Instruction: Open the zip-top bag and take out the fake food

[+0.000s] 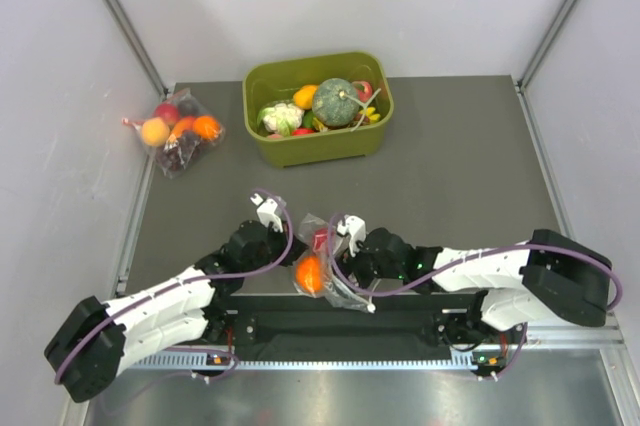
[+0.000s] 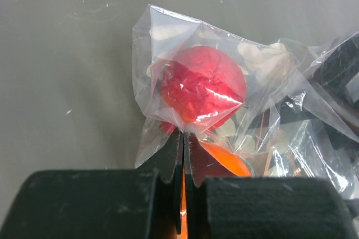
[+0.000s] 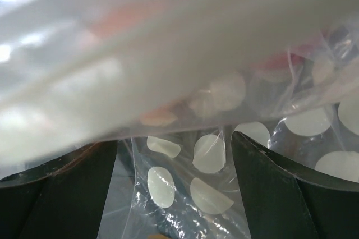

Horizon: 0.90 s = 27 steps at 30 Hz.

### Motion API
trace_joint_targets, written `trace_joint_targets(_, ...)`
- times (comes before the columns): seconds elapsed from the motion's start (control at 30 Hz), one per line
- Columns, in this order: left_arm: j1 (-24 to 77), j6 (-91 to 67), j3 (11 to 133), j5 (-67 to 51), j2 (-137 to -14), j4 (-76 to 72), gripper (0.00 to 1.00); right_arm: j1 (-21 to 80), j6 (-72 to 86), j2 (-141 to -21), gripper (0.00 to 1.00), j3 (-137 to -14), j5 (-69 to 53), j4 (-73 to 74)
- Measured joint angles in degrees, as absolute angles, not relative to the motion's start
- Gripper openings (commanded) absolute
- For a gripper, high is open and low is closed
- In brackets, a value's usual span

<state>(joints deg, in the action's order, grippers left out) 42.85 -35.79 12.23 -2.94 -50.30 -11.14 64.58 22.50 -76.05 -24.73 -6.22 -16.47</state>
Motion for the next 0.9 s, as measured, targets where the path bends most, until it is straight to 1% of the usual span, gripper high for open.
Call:
trace_joint_targets(0.2,43.1,-35.9,12.3,-2.9,-50.5,-11.1,0.00,66.1,22.1,-78.4,0.83,-26.0,-3.6,-16.8)
trace_joint_targets(0.4,45.3,-36.6,11.8,-1.6,-50.7,-12.4,0.00,68.6,22.9,-80.2,0.84,-25.9,-0.5,-22.5)
trace_joint_targets(0.7,52.1,-37.6,11.7,5.0,-54.1,-14.6,0.00,74.1,23.6,-80.9,0.84,-25.9,6.5,-31.6)
trace_joint_targets(0.9,53.0,-37.6,11.7,7.2,-55.0,-15.4,0.00,75.3,23.7,-86.1,0.84,-26.1,9.4,-33.4)
